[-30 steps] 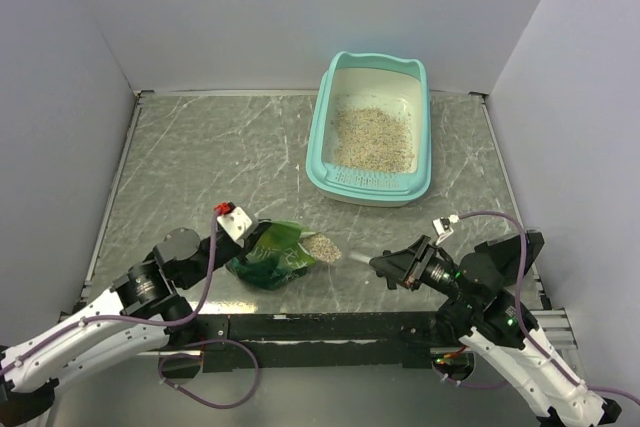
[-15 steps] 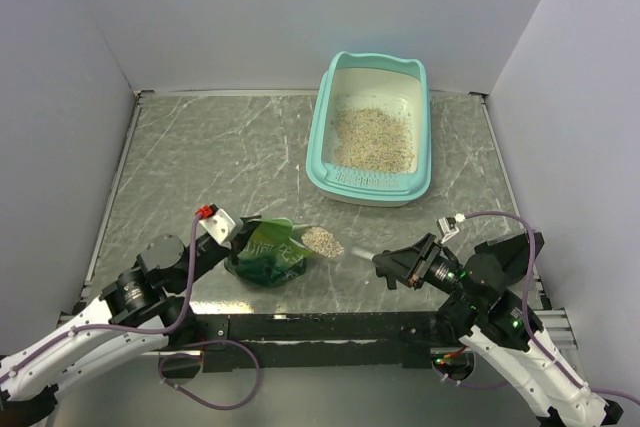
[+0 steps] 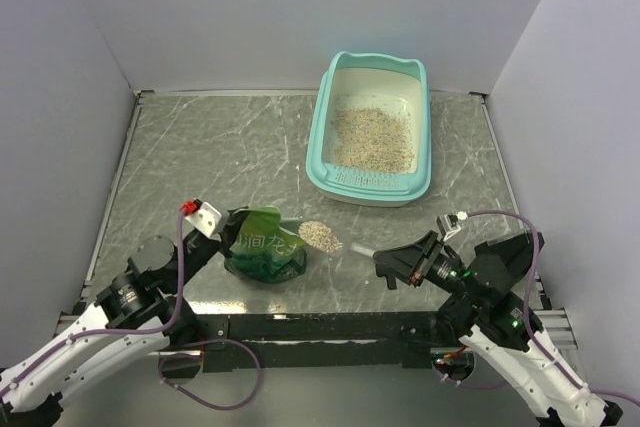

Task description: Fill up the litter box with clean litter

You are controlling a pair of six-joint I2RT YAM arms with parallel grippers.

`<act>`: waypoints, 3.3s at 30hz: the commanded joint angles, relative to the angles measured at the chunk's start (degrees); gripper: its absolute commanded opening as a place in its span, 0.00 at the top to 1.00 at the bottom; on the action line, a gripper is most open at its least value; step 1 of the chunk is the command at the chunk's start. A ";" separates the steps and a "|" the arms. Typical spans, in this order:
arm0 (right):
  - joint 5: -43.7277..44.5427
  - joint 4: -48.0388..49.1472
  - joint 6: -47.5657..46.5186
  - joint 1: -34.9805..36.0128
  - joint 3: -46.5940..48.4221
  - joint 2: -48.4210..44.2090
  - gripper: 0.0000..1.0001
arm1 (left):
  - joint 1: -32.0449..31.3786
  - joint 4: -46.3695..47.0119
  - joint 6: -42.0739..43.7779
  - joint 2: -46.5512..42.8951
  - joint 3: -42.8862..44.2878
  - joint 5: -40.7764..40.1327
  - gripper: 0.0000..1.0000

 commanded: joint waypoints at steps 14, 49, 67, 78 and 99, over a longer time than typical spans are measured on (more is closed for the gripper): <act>2.17 10.43 0.29 -0.26 6.23 5.02 1.00 | 1.78 4.25 -0.46 -0.81 1.09 -8.94 0.99; 22.83 32.31 3.10 -16.84 4.48 28.40 1.00 | 1.96 4.24 -0.55 -2.31 0.74 -7.18 0.99; 17.91 26.45 -21.40 -26.97 23.53 64.15 1.00 | 2.14 3.98 -0.90 -2.75 0.92 -7.27 0.99; 22.21 -4.39 -46.28 -26.54 53.66 79.72 1.00 | 2.40 3.45 -0.99 -2.13 1.18 -7.88 0.99; 13.04 -18.39 -58.17 -16.60 66.09 68.69 1.00 | 2.40 2.49 -0.90 0.33 1.53 -4.72 0.99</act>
